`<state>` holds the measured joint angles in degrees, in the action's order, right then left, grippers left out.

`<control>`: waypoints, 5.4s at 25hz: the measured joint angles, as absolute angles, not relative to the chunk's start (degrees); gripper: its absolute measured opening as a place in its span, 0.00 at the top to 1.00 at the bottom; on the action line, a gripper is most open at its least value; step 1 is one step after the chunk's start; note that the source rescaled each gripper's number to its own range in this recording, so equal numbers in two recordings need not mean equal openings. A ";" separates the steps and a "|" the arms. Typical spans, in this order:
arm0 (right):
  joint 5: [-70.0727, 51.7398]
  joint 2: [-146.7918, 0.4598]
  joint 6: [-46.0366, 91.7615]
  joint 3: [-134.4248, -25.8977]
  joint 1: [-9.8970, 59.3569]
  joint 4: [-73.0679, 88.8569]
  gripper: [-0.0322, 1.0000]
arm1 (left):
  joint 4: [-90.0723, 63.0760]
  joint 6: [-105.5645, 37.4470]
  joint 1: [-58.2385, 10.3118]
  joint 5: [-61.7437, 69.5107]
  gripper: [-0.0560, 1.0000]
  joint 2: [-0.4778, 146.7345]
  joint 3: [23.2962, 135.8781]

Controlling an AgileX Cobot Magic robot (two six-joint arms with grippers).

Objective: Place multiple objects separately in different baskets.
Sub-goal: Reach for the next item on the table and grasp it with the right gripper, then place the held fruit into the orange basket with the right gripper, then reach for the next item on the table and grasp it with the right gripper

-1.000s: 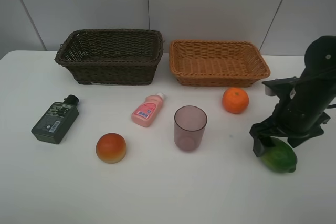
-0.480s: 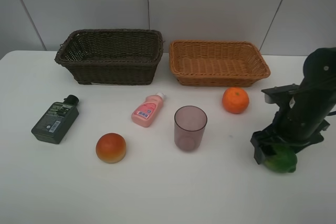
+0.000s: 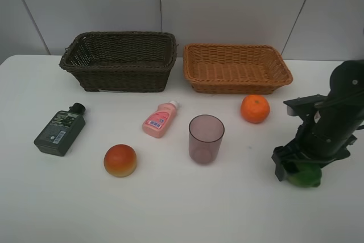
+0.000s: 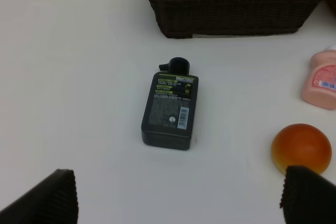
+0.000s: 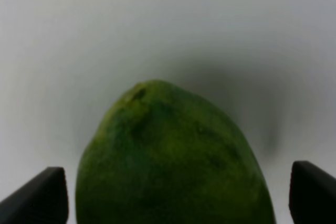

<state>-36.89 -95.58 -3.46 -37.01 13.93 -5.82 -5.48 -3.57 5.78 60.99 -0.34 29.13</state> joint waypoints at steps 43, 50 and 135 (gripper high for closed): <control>-36.47 -94.63 -3.40 -36.78 13.93 -6.46 0.96 | -5.48 -3.57 5.78 60.99 0.00 -0.34 29.13; -41.19 -87.42 -3.40 -39.86 13.93 -6.46 0.96 | -5.48 -3.57 5.78 60.99 0.00 -0.34 29.13; -68.34 -111.44 1.06 -103.92 12.76 -7.94 0.00 | -5.48 -3.57 5.78 60.99 0.00 -0.34 29.13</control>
<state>-68.34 -111.44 1.06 -103.92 12.76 -7.94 -5.48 -3.57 5.78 60.99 -0.34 29.13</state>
